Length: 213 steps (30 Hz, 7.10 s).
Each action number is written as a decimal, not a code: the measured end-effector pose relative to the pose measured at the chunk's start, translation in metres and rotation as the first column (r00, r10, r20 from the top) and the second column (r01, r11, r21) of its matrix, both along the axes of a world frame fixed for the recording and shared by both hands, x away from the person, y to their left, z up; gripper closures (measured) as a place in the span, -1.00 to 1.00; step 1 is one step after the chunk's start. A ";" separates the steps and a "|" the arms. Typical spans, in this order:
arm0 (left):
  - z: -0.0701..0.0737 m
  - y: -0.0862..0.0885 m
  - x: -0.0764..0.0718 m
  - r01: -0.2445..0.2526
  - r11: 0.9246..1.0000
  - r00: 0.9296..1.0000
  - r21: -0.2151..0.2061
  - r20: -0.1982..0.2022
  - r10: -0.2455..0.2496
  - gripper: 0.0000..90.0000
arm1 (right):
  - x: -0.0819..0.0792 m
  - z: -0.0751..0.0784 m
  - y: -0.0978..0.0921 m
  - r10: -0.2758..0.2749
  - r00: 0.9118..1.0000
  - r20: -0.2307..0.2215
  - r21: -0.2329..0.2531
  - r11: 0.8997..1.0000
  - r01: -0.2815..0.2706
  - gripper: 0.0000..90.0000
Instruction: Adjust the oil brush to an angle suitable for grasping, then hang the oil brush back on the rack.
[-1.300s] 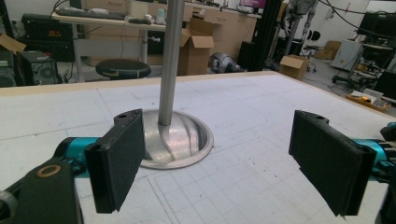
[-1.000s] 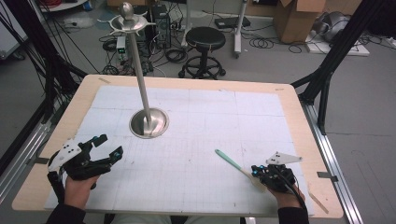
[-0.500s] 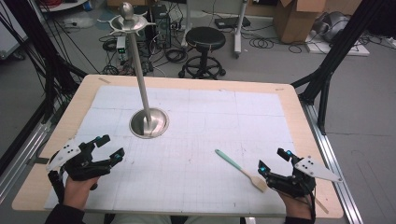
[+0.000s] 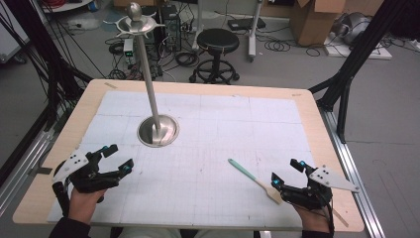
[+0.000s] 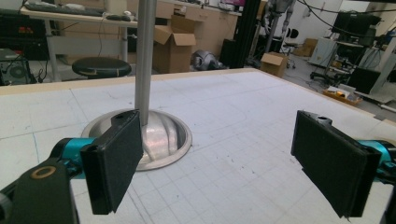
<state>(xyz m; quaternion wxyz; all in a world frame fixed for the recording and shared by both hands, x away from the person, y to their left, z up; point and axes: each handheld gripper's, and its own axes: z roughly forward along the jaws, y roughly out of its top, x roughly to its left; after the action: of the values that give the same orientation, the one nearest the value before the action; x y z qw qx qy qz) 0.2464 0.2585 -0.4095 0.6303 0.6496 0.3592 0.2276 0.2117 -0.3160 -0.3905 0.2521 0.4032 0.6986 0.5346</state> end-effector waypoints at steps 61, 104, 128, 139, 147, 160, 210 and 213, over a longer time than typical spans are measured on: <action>-0.002 -0.006 0.002 0.037 0.999 0.999 0.008 -0.019 -0.037 -0.59 | 0.052 -0.044 0.043 0.122 0.894 -0.431 -0.311 0.910 -0.274 0.84; 0.019 -0.061 -0.010 0.517 0.852 0.855 -0.084 -0.003 -0.519 -0.08 | 0.034 0.020 0.148 0.685 0.723 -0.084 0.000 0.726 -0.688 0.84; 0.019 -0.075 -0.013 0.632 0.764 0.773 -0.131 0.032 -0.634 0.35 | 0.032 0.013 0.169 0.787 0.612 -0.082 0.059 0.617 -0.785 0.83; 0.020 -0.074 -0.014 0.652 0.745 0.757 -0.143 0.056 -0.651 0.59 | 0.033 0.011 0.171 0.808 0.585 -0.070 0.082 0.589 -0.804 0.83; 0.021 -0.075 -0.015 0.668 0.728 0.742 -0.151 0.066 -0.667 0.67 | 0.033 0.009 0.171 0.815 0.576 -0.064 0.085 0.579 -0.811 0.83; 0.030 -0.075 -0.016 0.664 0.738 0.747 -0.117 0.058 -0.663 0.69 | 0.032 0.010 0.174 0.801 0.597 -0.057 0.114 0.599 -0.793 0.07; 0.053 -0.083 -0.009 0.668 0.725 0.742 -0.166 0.084 -0.665 -0.02 | 0.031 0.017 0.199 0.817 0.576 -0.019 0.047 0.576 -0.816 0.79; 0.055 -0.085 -0.008 0.677 0.715 0.734 -0.174 0.092 -0.673 0.06 | 0.031 0.015 0.200 0.821 0.571 -0.010 0.063 0.570 -0.819 0.79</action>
<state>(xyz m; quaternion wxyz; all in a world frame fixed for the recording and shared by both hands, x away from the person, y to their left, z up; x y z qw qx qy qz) 0.2384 0.1732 -0.3549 0.7343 0.6680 0.1112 -0.0471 0.2427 -0.1158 -0.3753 -0.0476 0.0505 0.7967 0.6003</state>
